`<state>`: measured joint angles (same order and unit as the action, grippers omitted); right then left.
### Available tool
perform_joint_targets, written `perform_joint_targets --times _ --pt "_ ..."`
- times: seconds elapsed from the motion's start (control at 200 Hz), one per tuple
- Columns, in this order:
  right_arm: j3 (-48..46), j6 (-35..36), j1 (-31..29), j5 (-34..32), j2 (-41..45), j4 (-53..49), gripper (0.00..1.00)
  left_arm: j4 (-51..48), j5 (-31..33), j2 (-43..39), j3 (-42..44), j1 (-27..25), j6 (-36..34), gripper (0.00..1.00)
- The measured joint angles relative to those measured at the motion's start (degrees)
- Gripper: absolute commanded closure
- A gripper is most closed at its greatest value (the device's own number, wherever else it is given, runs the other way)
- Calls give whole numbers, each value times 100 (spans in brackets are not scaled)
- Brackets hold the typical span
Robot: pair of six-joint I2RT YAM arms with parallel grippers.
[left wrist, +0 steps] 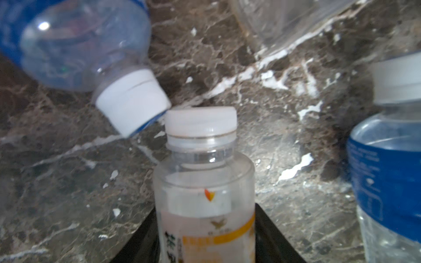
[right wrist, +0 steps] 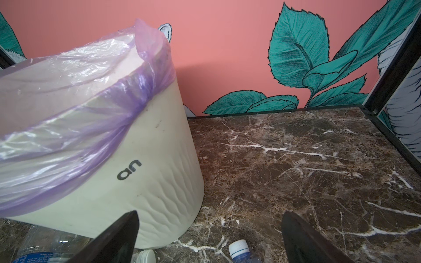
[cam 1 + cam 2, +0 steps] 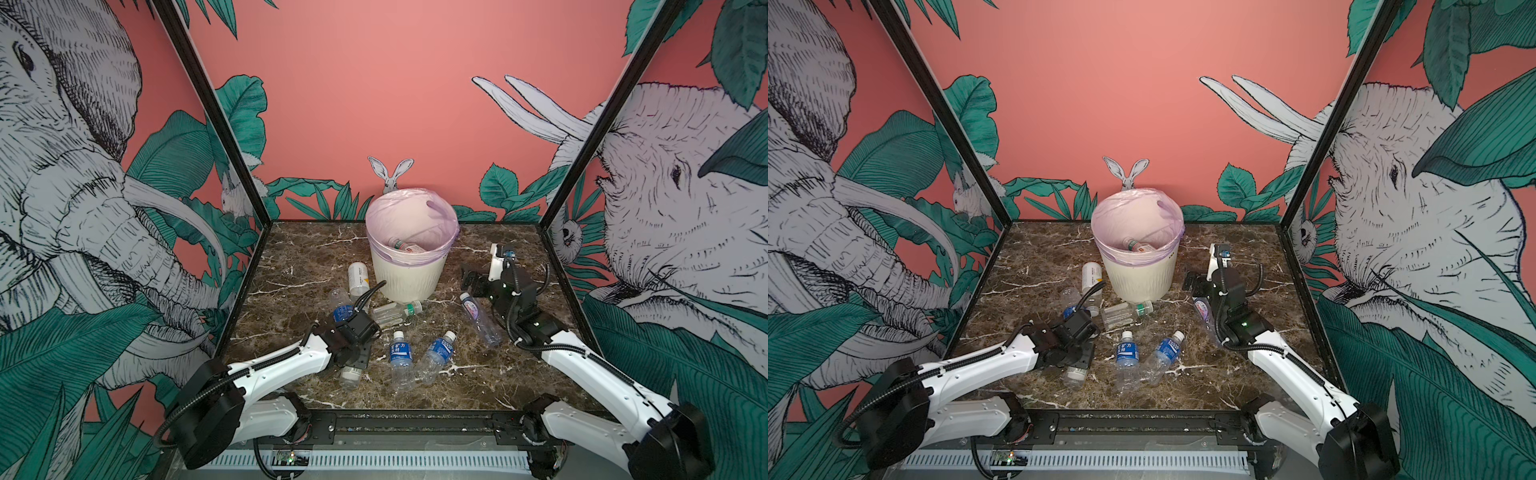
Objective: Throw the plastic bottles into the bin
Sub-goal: 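Close the left gripper on the tea bottle and lift it upright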
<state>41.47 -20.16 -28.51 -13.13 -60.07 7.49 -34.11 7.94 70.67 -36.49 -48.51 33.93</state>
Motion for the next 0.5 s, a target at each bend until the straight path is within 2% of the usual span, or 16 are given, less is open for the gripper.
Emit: perform_joint_targets --times 0.08,0.185,0.5 --pt "0 0 0 0 0 0 1 155 -31 212 -125 -42 -83 29" --pt "0 0 0 0 0 0 1 289 -118 422 -144 -76 -146 25" --pt "2 0 0 4 -9 -2 1 334 -195 111 201 -358 46 27"
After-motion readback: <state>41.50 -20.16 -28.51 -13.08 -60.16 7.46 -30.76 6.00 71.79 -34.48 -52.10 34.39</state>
